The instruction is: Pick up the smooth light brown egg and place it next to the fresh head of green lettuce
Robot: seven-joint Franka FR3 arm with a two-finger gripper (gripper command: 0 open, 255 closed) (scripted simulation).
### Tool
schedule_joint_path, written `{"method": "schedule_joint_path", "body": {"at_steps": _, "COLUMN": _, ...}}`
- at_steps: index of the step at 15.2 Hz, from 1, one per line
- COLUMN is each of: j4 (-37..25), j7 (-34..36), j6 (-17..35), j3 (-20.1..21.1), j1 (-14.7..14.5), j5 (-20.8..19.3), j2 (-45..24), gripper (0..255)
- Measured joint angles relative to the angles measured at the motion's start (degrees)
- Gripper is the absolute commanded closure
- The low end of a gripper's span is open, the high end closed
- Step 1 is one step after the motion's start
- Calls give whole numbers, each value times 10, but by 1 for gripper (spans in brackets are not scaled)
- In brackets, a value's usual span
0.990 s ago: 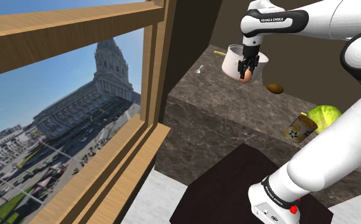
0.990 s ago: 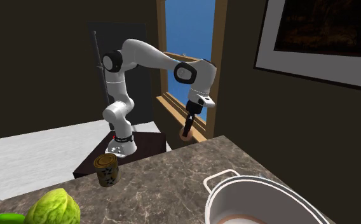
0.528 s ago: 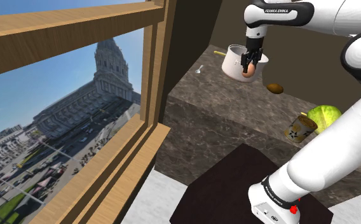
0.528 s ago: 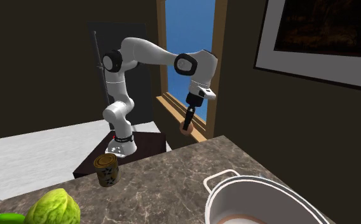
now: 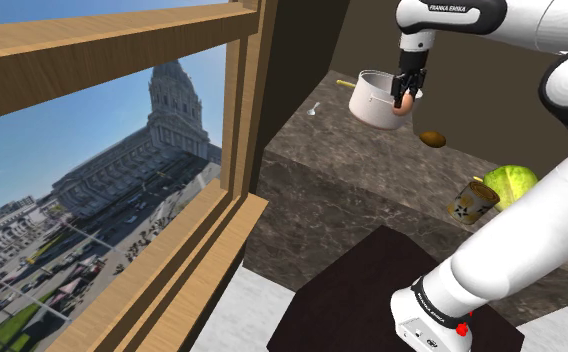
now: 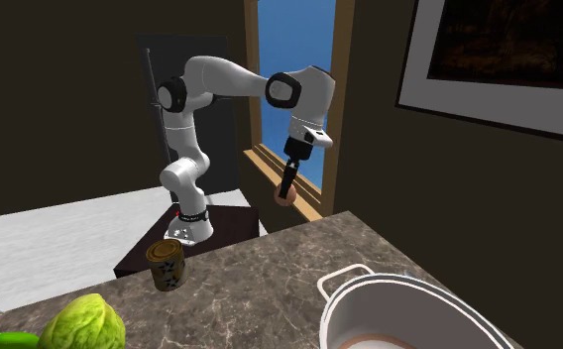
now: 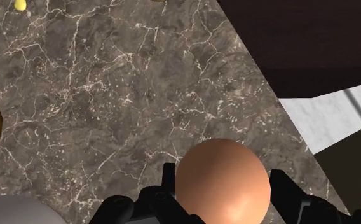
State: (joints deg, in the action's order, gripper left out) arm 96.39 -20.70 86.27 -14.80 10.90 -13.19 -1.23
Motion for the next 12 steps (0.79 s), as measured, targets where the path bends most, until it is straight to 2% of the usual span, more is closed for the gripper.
{"method": "schedule_joint_path", "body": {"at_steps": 6, "j4": 25, "j7": -70, "j6": 27, "j3": -38, "j1": 38, "j5": -18, "j2": 17, "gripper": 255}}
{"method": "schedule_joint_path", "body": {"at_steps": 12, "j4": 22, "j7": -150, "j6": 46, "j3": -80, "j1": 79, "j5": -30, "j2": 16, "gripper": 255}}
